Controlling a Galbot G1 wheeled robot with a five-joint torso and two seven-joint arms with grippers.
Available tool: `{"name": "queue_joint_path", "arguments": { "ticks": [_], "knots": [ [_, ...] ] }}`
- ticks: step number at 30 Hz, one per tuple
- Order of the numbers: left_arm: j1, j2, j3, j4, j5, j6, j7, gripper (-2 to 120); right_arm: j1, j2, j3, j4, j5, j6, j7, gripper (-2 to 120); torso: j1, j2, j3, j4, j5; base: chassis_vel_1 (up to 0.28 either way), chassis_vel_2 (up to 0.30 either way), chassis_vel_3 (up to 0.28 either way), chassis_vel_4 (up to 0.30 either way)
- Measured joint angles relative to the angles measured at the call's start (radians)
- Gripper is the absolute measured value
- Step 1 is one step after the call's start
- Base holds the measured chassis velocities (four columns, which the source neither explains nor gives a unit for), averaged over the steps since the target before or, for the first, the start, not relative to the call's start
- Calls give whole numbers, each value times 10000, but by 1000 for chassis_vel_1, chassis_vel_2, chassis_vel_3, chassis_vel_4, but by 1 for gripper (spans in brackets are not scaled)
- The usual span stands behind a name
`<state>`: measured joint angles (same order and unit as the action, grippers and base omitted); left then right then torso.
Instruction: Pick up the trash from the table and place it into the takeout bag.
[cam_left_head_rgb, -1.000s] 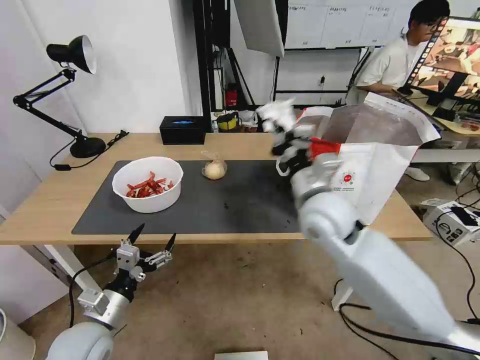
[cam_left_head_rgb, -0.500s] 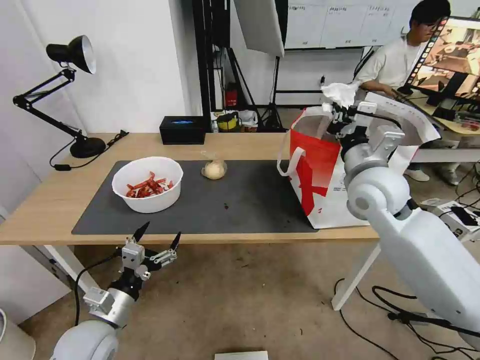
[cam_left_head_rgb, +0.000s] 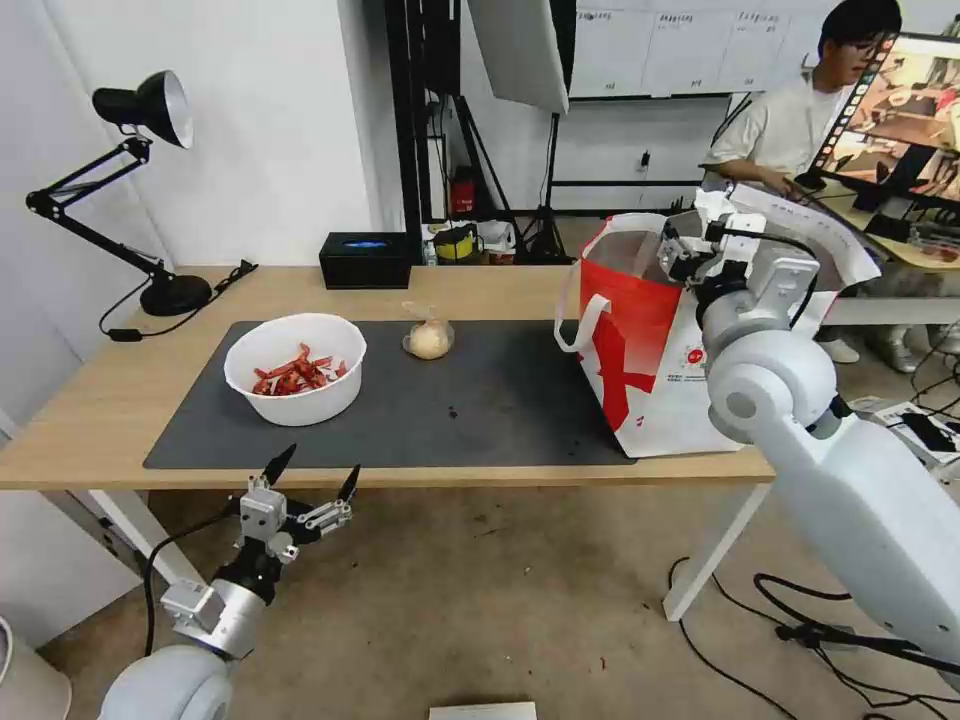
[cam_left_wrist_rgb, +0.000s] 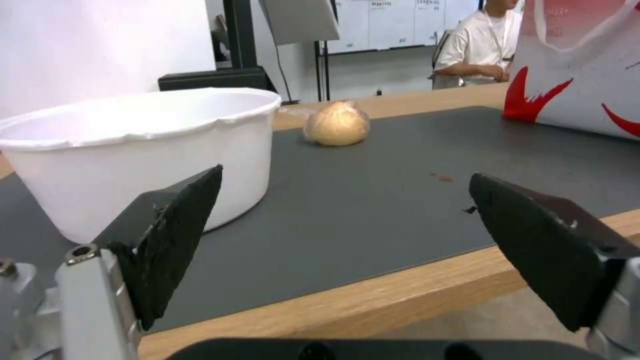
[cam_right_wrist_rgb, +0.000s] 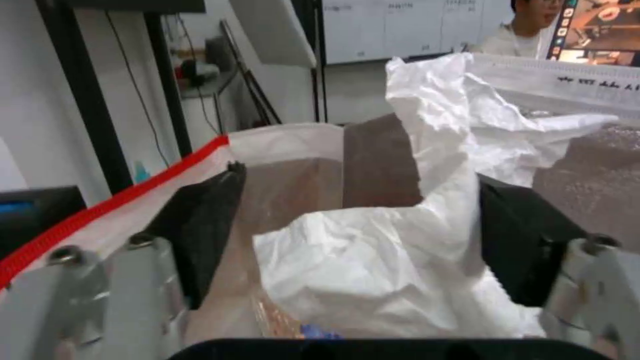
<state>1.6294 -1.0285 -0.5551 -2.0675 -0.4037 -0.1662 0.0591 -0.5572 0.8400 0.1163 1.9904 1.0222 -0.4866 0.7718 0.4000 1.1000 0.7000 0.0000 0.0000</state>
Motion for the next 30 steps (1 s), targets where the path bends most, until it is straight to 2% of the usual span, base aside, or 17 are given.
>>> {"name": "queue_joint_path", "arguments": {
  "ticks": [1, 2, 5, 14, 17, 20, 21, 24, 25, 28, 30],
  "knots": [
    [7, -5, -3, -10, 2, 0, 0, 100, 81, -88, 22, 74, 209, -376, 91, 86, 0, 0, 0, 0, 0, 0, 0, 0, 0],
    [7, -5, -3, -10, 2, 0, 0, 100, 81, -88, 22, 74, 209, -376, 91, 86, 0, 0, 0, 0, 0, 0, 0, 0, 0],
    [36, -45, -12, -45, 14, 0, 0, 100, 286, -235, 23, 123, 459, -918, 212, 97, 0, -1, 0, 0, 0, 0, 0, 0, 0],
    [143, -114, -73, -136, 44, 0, 3, 100, 695, -419, -98, 4, 529, -1914, 186, 100, 0, 0, 0, 0, 0, 0, 0, 0, 0],
    [146, -125, -86, -142, 45, 0, 3, 100, 866, -463, -196, -166, 331, -2133, -116, 100, 0, 0, 0, 0, 0, 0, 0, 0, 0],
    [147, -158, -87, -152, 49, 0, 3, 100, 1010, -518, -382, -378, -613, -2358, -969, 100, 0, -1, 0, 0, 0, 0, 0, 0, 0],
    [147, -158, -87, -152, 49, 0, 3, 100, 1010, -518, -382, -378, -613, -2358, -969, 100, 0, -1, 0, 0, 0, 0, 0, 0, 0],
    [141, -171, -90, -159, 53, 0, 5, 100, 1075, -544, -589, -610, -2327, -2376, -2007, 100, 0, -1, 0, 0, 0, 0, 0, 0, 0],
    [141, -171, -90, -159, 53, 0, 5, 100, 1075, -544, -589, -610, -2327, -2376, -2007, 100, 0, -1, 0, 0, 0, 0, 0, 0, 0],
    [131, -168, -105, -162, 53, -1, 4, 100, 1087, -594, -682, -776, -3516, -2378, -2744, 100, 0, -1, 0, 0, -1, 0, 0, 0, 0],
    [122, -167, -105, -162, 54, 0, 4, 100, 1086, -611, -700, -785, -3651, -2379, -2831, 100, 0, -1, 0, 0, 0, 0, 0, 0, 0]
  ]
}}
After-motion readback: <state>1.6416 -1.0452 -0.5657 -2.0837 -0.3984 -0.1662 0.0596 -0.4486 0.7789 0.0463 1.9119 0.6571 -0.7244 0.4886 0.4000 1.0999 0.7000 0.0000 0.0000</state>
